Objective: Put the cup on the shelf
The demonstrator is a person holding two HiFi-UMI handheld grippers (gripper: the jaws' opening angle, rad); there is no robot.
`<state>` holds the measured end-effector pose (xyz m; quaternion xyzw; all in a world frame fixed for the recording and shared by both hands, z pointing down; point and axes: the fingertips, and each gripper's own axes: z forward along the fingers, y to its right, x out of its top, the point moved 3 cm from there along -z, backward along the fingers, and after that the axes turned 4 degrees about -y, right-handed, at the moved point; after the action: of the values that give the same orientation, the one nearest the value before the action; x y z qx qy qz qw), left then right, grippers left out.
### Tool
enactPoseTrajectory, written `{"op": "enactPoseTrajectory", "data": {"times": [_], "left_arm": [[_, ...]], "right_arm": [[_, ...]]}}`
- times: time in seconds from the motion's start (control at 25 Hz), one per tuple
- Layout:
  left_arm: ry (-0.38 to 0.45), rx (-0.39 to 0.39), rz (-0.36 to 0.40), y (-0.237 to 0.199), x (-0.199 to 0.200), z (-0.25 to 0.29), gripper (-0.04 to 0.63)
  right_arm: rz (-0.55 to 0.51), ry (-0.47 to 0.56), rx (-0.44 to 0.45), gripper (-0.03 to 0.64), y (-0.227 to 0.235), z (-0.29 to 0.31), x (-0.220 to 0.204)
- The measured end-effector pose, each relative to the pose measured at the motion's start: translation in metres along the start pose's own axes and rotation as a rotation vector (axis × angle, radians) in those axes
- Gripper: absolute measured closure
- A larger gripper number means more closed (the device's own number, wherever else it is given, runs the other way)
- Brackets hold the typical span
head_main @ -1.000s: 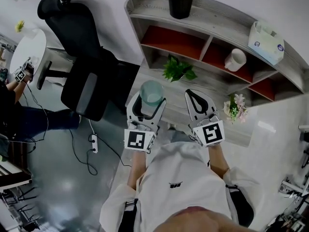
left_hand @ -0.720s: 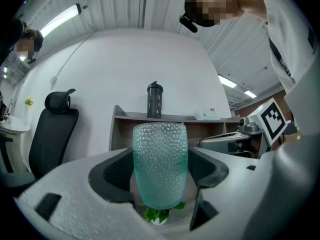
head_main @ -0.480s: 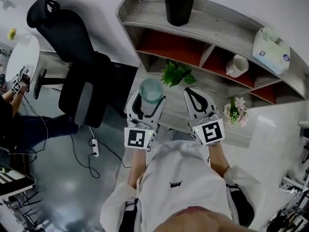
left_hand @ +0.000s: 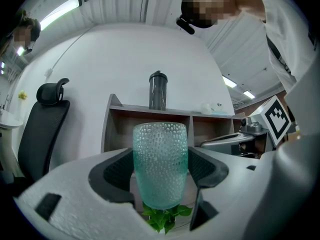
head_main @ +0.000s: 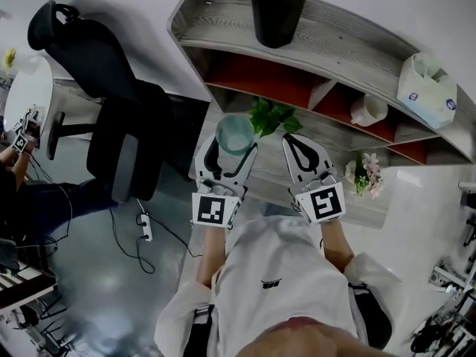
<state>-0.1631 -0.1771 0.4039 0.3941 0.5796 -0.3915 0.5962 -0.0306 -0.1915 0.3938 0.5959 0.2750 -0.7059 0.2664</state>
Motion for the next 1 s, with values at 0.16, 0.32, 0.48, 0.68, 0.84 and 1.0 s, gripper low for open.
{"op": "enactPoseTrajectory", "data": {"times": [0.16,0.32,0.48,0.68,0.84,1.0], "left_arm": [[0.004,-0.012,-0.002,-0.002,-0.002,0.013,0.236],[0.011,-0.024,-0.002,-0.003,-0.005,0.027,0.236],[0.016,-0.032,-0.003,-0.005,-0.004,0.040,0.236],[0.018,-0.046,-0.001,-0.008,-0.005,0.054,0.236],[0.019,-0.054,0.002,-0.011,-0.005,0.065,0.236],[0.020,-0.061,0.004,-0.015,-0.009,0.076,0.236]], "right_arm": [[0.001,-0.014,0.004,0.586,0.006,0.006,-0.006],[0.014,-0.019,0.003,0.586,0.010,0.012,-0.009],[0.020,-0.025,0.000,0.586,0.016,0.018,-0.011],[0.029,-0.022,-0.008,0.586,0.024,0.027,-0.011],[0.041,-0.024,-0.013,0.586,0.030,0.034,-0.012],[0.054,-0.036,-0.016,0.586,0.035,0.042,-0.015]]}}
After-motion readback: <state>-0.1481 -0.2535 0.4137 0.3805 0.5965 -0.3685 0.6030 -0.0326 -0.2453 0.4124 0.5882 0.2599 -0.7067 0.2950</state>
